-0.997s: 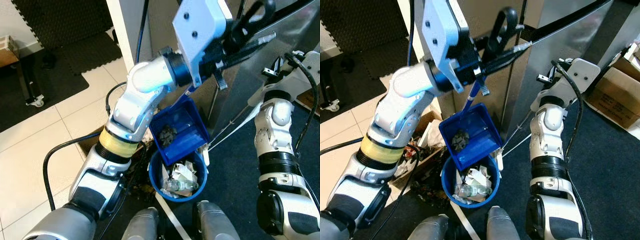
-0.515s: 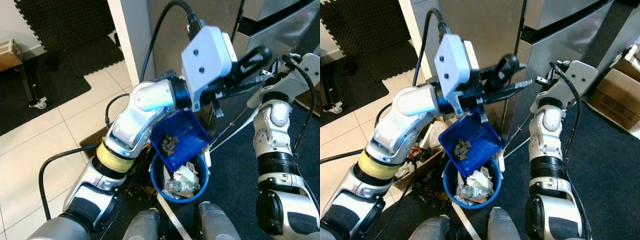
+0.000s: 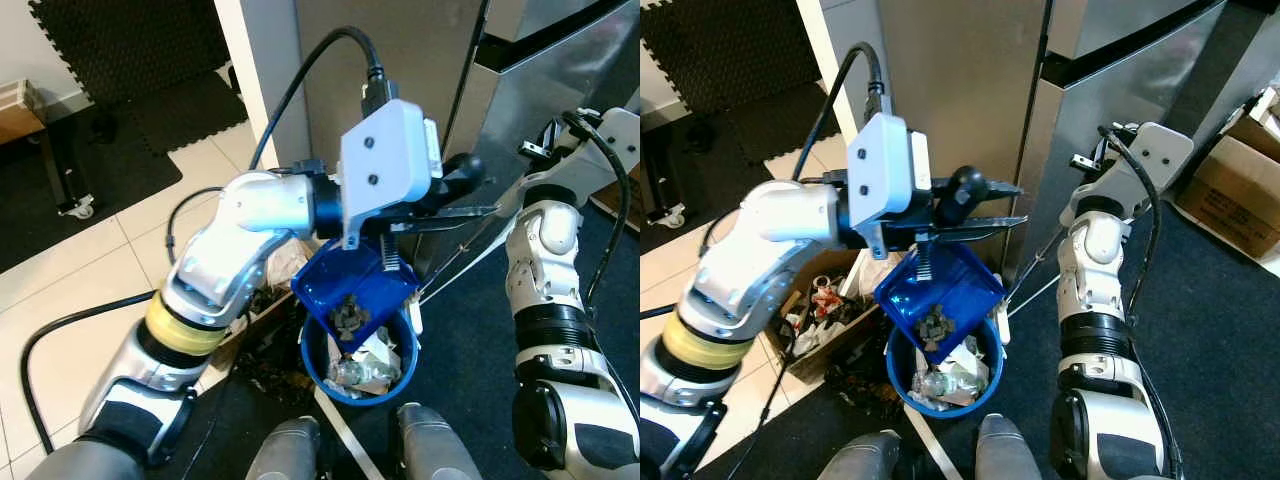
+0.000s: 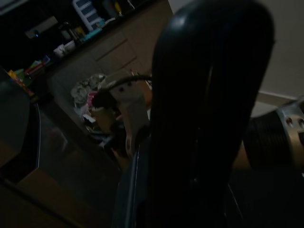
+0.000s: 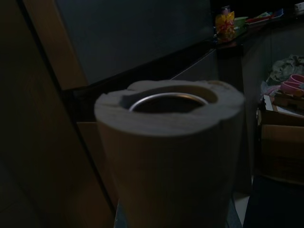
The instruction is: Sweep floor
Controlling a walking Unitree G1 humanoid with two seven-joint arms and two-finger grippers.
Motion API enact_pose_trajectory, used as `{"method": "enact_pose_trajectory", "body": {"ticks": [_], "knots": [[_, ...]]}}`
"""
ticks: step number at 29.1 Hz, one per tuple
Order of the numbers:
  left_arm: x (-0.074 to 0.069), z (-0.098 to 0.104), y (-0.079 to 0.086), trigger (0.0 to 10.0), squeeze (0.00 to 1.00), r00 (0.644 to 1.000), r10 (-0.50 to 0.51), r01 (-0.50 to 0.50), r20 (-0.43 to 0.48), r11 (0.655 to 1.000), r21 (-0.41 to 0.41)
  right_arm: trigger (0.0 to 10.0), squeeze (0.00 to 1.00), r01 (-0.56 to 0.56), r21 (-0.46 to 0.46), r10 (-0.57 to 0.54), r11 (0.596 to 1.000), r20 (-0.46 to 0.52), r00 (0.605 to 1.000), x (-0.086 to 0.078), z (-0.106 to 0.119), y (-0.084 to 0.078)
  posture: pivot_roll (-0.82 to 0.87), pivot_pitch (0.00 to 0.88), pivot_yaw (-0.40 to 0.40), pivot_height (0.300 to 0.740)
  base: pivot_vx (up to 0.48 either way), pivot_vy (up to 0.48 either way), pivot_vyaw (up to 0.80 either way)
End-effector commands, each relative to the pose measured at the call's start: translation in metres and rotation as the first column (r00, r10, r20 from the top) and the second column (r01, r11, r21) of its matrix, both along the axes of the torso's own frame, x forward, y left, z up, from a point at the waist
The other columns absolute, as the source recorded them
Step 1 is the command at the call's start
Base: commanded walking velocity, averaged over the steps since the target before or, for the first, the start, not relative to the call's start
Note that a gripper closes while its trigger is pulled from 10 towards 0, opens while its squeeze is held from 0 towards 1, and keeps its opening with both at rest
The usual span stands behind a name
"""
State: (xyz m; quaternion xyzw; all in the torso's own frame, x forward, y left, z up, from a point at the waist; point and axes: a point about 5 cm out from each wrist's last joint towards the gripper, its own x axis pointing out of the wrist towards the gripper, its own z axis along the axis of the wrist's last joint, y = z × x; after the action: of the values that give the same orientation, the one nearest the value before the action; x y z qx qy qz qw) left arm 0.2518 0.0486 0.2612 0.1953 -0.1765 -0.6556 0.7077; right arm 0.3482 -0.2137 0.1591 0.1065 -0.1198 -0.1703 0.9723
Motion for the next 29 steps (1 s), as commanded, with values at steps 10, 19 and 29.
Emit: {"method": "enact_pose_trajectory", "body": {"ticks": [10,19,29], "knots": [[-0.004,0.017,0.041,10.0,0.00,0.999,0.047,-0.046,-0.017,0.997,0.064,10.0,0.00,-0.004,0.007,0.003,1.000,0.026,1.000,0.003,0.006,0.001,0.05,0.000,0.034,0.740,0.000,0.000,0.00],[-0.005,0.013,0.066,10.0,0.00,0.995,0.103,-0.100,-0.006,0.979,0.178,10.0,0.00,-0.023,0.007,0.023,1.000,0.020,1.000,0.006,0.006,0.007,0.07,0.000,0.026,0.740,0.000,0.000,0.00],[0.019,0.013,0.072,10.0,0.00,0.957,0.233,-0.265,0.172,0.943,0.199,10.0,0.00,-0.016,0.003,0.016,1.000,0.018,1.000,0.005,0.005,0.002,0.05,0.000,0.027,0.740,0.000,0.000,0.00]]}}
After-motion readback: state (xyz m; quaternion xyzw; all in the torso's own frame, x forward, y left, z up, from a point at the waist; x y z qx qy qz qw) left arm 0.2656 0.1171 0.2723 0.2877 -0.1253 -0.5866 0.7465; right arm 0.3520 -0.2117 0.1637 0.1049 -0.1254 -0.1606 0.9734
